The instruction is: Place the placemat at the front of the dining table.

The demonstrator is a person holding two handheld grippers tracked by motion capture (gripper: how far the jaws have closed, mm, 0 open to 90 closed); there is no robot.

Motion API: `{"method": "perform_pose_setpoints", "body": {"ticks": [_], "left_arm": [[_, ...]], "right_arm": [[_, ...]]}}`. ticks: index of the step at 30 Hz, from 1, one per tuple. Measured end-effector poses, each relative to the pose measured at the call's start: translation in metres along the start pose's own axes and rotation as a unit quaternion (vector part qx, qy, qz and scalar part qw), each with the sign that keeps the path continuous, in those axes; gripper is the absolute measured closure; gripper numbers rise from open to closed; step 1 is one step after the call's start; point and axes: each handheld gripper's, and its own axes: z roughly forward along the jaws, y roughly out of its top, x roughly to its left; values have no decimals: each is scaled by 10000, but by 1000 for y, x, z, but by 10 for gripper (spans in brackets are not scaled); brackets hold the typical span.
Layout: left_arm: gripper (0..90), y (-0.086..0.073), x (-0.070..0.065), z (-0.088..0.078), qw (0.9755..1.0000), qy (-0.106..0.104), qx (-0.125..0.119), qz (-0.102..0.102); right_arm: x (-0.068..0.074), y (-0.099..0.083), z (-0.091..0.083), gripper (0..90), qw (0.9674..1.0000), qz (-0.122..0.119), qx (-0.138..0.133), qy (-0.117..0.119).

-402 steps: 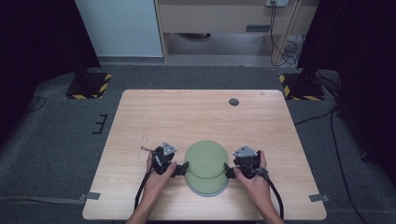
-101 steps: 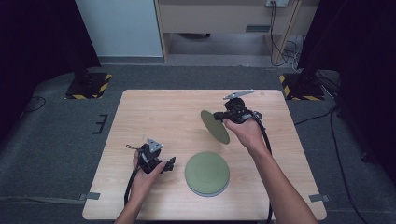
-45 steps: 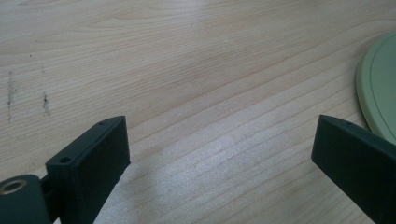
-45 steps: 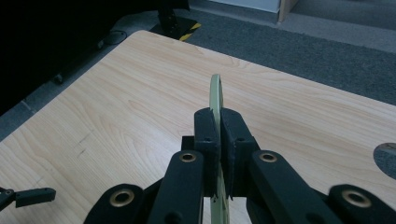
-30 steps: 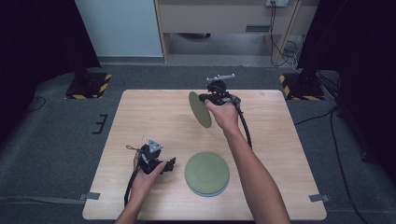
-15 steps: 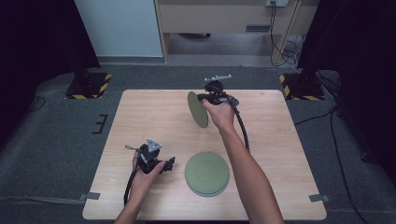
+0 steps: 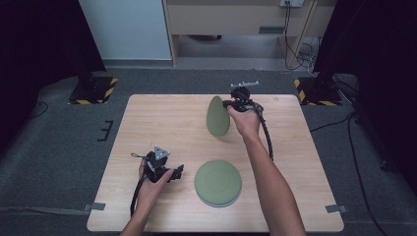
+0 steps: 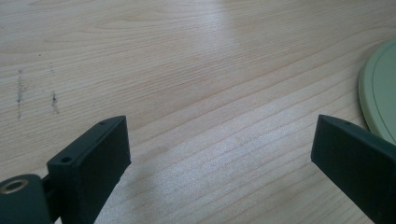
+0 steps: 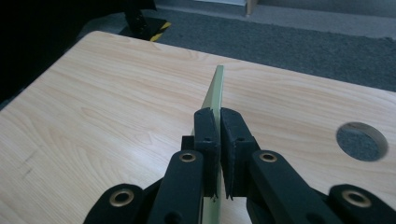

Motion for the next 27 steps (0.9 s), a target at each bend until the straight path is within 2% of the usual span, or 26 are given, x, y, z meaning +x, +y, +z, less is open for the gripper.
{"method": "perform_pose_setpoints", "body": {"ticks": [8, 27], "left_arm": [[40, 0, -2, 1, 10000, 4, 24, 52], [39, -1, 2, 1, 10000, 42, 24, -8]], "right_arm": [[-17, -11, -2, 864, 9998, 130, 55, -146], [-40, -30, -1, 864, 9991, 269, 178, -273]]}}
